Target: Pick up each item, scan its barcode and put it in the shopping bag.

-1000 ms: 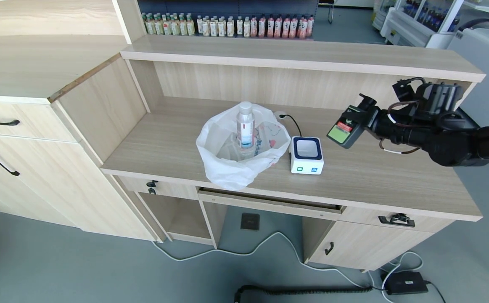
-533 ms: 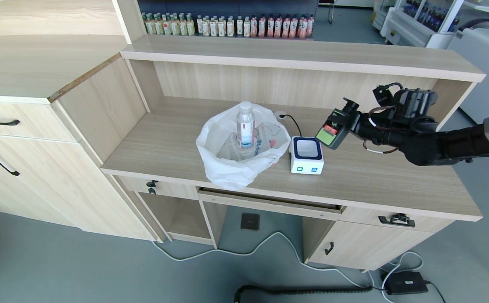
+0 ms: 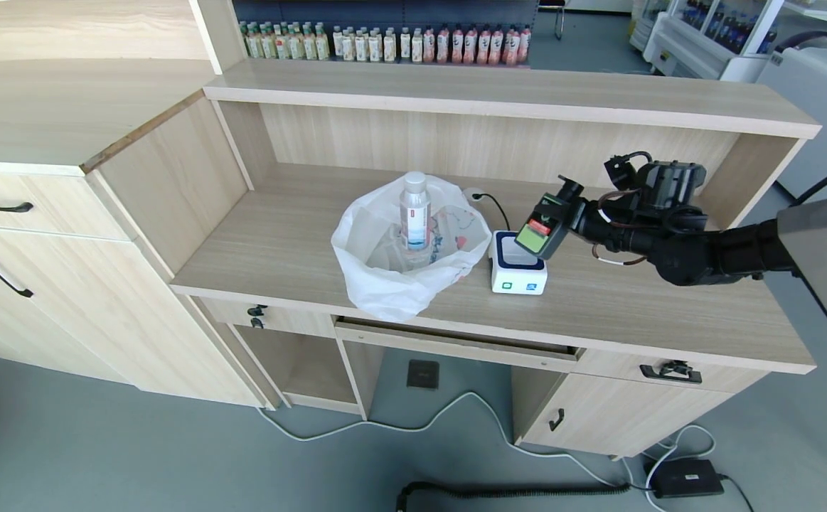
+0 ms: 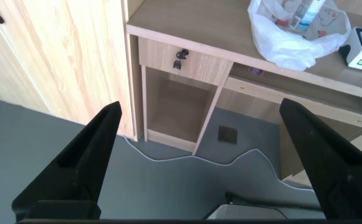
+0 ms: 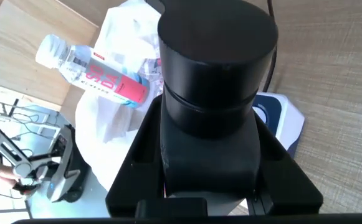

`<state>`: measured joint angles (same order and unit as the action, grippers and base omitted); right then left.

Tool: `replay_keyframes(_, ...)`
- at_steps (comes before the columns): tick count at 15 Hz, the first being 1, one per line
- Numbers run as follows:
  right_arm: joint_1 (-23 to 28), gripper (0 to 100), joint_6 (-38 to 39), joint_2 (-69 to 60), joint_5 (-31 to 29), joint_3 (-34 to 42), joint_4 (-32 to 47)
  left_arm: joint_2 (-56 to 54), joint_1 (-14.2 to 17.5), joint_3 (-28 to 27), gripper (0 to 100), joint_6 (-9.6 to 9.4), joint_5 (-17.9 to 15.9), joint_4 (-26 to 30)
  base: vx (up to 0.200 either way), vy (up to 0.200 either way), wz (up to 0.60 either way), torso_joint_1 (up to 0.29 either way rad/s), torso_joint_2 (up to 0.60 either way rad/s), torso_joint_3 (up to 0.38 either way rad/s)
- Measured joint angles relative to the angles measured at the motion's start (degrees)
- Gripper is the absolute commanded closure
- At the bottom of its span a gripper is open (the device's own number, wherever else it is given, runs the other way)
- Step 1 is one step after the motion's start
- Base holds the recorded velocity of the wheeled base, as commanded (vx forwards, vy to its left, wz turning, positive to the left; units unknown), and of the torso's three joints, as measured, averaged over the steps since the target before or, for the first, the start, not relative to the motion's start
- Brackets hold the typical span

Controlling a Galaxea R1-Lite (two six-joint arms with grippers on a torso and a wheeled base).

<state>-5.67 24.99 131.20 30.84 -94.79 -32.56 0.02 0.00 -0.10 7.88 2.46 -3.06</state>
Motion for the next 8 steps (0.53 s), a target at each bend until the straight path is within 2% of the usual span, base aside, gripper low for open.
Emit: replay_keyframes(8, -2.35, 100, -0.01, 3.60, 0.00, -5.58, -0.04, 0.00, 0.00, 0.00, 0, 0.02, 0.00, 0.00, 0.000, 0.000, 0.00, 0.000, 0.00, 0.000)
